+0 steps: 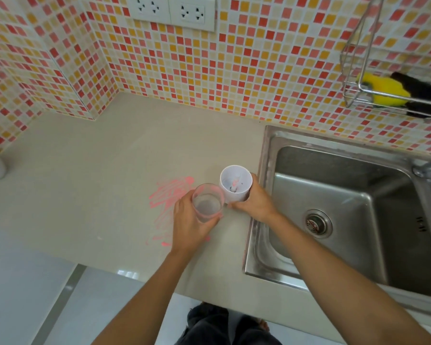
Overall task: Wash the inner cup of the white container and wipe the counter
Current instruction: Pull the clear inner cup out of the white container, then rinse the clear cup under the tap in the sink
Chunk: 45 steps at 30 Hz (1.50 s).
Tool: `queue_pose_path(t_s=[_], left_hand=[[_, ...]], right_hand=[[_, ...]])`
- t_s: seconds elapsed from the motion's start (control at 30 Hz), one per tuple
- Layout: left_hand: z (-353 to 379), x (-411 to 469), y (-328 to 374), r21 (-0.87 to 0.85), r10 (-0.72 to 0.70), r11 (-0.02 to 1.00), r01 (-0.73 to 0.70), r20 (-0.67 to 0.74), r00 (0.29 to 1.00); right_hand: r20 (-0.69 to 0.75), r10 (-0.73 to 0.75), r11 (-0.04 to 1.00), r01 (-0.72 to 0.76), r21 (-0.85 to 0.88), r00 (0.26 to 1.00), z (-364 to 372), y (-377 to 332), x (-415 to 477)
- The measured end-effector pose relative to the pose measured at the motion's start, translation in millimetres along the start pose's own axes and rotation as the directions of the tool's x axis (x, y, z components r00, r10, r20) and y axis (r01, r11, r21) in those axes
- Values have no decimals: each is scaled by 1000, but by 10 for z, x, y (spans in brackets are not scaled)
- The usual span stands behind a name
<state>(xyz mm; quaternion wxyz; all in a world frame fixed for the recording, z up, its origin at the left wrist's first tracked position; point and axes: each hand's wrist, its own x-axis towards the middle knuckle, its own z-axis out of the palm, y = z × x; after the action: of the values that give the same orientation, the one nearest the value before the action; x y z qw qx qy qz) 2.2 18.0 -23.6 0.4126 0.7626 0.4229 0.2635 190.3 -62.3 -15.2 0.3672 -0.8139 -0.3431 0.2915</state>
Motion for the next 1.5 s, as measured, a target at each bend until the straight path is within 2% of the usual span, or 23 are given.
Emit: queue_pose_path(t_s=[0.1,0.23,0.33,0.47,0.6,0.77,0.93,1.0,1.1,1.2,1.37,1.5], left_hand=[[-25,-167,45,12,49,999,-50,25,998],[128,-376,160,-18,140,990,-139,166,976],[389,-461,382,-64,260,966,-252,290,921],[778,-521,734,-110,402,912,-396,441,802],[1283,-436,858,-41,444,855,-517,571,690],[1764,-320,886,220,437,672,-707,653,618],[1959,-228,924,363,516,412,-836,663,542],[2026,-211,946,405,545,322,-856,660,518],[2094,-194,975,432,551,253,-866,671,496],[2099,-188,1004,450,516,193,-872,709,481],[2082,-172,1063,471,451,-3,-882,788,420],[2081,-146,1127,477,436,-53,-877,802,409]], right_hand=[[-17,-67,994,65,-90,998,-72,52,-90],[-116,-37,978,12,-207,993,-310,417,-501],[-216,77,948,-139,-287,973,-503,881,-943],[-306,304,857,-399,-326,902,-746,1445,-1507],[-376,397,785,-522,-334,837,-940,1751,-1819],[-381,382,700,-533,-476,842,-1095,1877,-1809],[-371,410,660,-552,-510,833,-1134,1899,-1769],[-377,407,668,-552,-499,832,-1132,1913,-1767],[-378,421,656,-565,-501,824,-1120,1960,-1772],[-363,443,633,-573,-521,820,-1111,1981,-1763],[-331,459,618,-564,-548,824,-1108,1988,-1748],[-316,452,619,-548,-562,834,-1097,1988,-1750]])
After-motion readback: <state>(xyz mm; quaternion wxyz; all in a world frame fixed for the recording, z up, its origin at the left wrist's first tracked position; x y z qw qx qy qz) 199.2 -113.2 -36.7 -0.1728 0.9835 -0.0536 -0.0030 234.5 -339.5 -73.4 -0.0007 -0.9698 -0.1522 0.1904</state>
